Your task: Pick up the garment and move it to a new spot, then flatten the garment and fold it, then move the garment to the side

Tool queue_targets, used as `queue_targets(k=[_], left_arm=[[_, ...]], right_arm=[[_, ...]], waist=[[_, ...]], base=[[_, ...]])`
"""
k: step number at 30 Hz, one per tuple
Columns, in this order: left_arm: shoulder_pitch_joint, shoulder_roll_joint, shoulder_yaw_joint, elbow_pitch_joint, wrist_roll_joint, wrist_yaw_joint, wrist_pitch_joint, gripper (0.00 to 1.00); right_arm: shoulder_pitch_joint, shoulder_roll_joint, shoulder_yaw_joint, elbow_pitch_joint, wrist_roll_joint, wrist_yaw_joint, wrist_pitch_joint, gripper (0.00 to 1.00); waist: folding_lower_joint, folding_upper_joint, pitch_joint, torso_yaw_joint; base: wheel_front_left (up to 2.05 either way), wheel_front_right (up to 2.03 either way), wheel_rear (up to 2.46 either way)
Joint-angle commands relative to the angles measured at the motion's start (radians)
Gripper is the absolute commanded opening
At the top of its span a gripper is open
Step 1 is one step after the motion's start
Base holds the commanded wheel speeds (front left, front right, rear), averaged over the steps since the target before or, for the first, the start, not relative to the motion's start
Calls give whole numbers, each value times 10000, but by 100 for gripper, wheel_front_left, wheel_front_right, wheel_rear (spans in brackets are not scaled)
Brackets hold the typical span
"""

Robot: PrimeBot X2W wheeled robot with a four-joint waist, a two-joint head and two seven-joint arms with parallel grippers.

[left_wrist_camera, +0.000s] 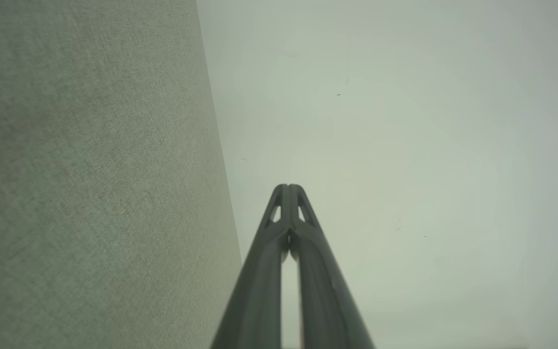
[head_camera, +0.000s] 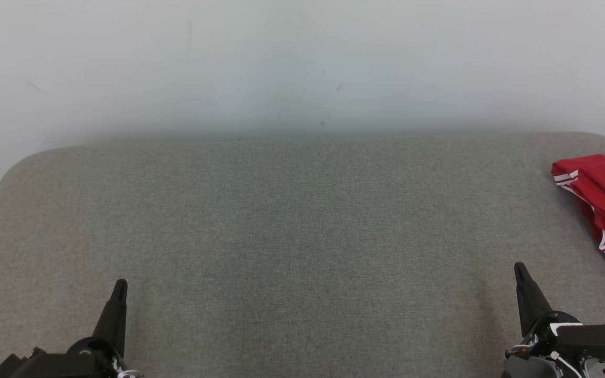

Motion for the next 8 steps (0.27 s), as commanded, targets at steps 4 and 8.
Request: queue_targets(k=[4,8], left_arm=[[-47,1,29,19,-35,-31,43,0],[-47,1,28,19,-35,-31,43,0]], right_arm=[[-76,20,-20,12,-13,7,23,0],[-76,22,-23,12,-16,7,25,0]], waist=[[0,-1,0,0],[0,-1,0,0]], base=[[0,0,0],[0,0,0]])
